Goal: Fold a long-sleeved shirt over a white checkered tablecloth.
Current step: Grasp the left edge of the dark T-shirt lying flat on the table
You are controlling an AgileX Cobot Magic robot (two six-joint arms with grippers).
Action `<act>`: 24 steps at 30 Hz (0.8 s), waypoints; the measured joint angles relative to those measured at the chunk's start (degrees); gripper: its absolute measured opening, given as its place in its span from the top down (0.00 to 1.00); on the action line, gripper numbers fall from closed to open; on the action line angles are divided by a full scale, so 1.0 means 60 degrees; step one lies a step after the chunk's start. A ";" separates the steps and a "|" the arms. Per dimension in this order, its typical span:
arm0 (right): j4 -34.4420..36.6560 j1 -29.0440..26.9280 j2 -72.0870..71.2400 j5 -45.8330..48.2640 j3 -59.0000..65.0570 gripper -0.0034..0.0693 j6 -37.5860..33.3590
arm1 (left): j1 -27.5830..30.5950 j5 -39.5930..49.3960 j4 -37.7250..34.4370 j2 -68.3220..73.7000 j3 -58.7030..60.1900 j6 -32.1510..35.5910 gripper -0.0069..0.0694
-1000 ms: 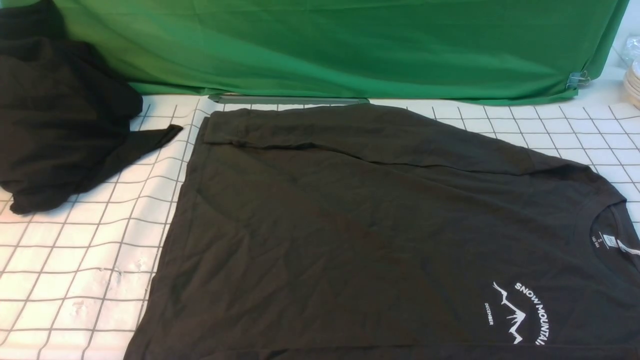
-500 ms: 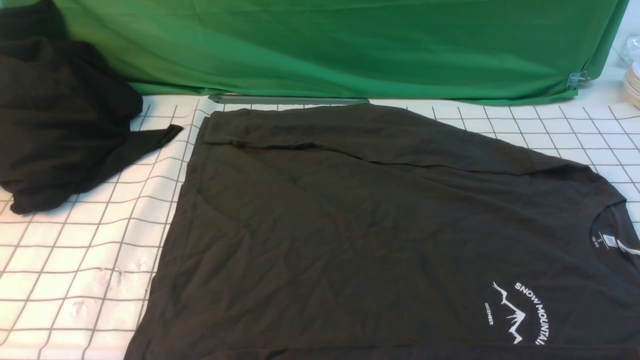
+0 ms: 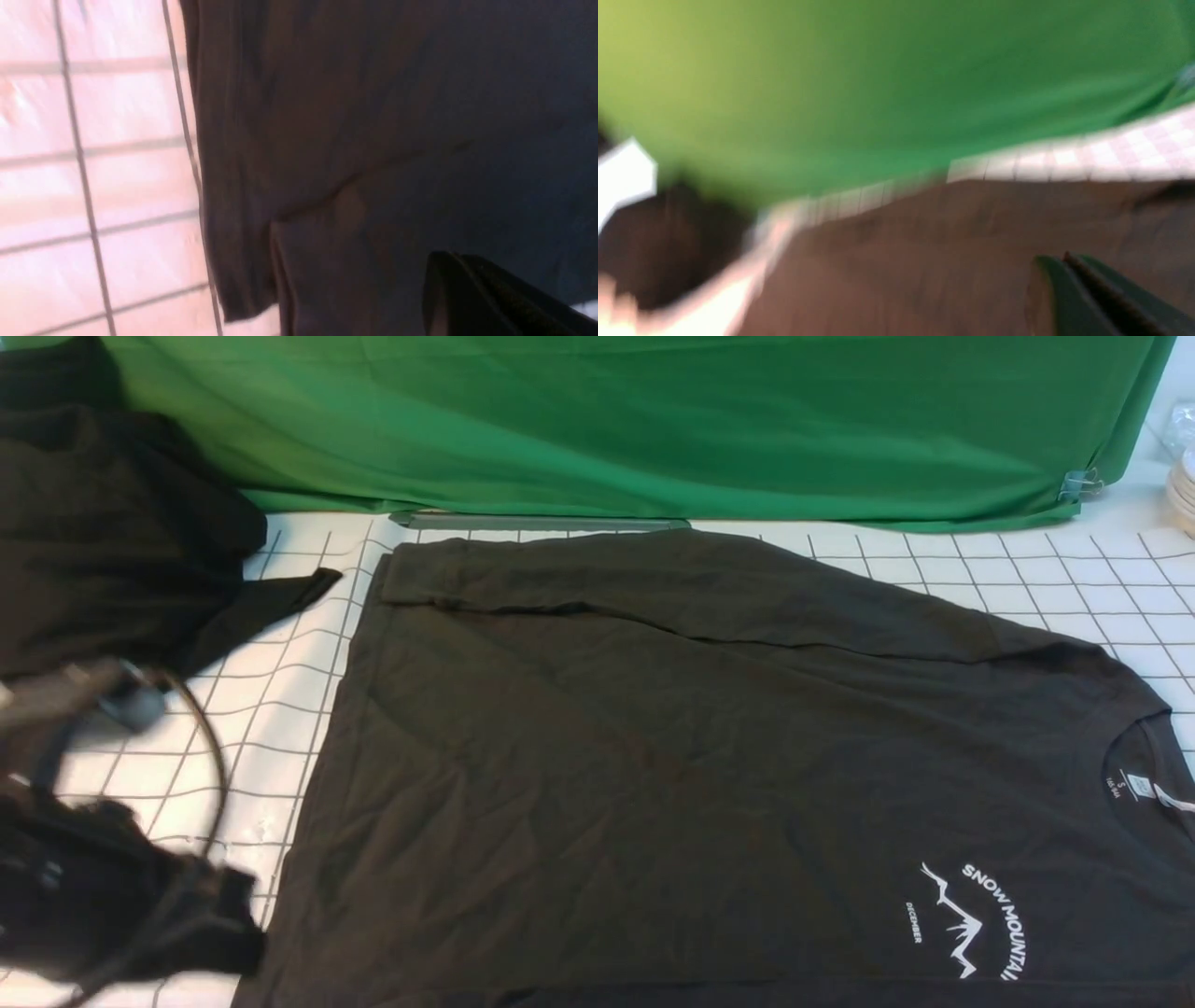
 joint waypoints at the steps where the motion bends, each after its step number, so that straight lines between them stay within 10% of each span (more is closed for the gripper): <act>1: -0.0045 0.0396 0.0809 0.1063 -0.0629 0.95 -0.0421 | -0.0412 -0.0095 0.0221 0.0203 0.0099 -0.0110 0.92; 13: -0.0386 0.3107 0.5294 0.2949 -0.2147 0.95 -0.1980 | -0.4614 -0.1590 0.4249 0.2032 0.0233 -0.3054 0.87; 24: -0.0337 0.4693 0.5614 0.0943 -0.2147 0.95 -0.1869 | -0.4688 -0.2715 0.5484 0.3553 0.0233 -0.4184 0.35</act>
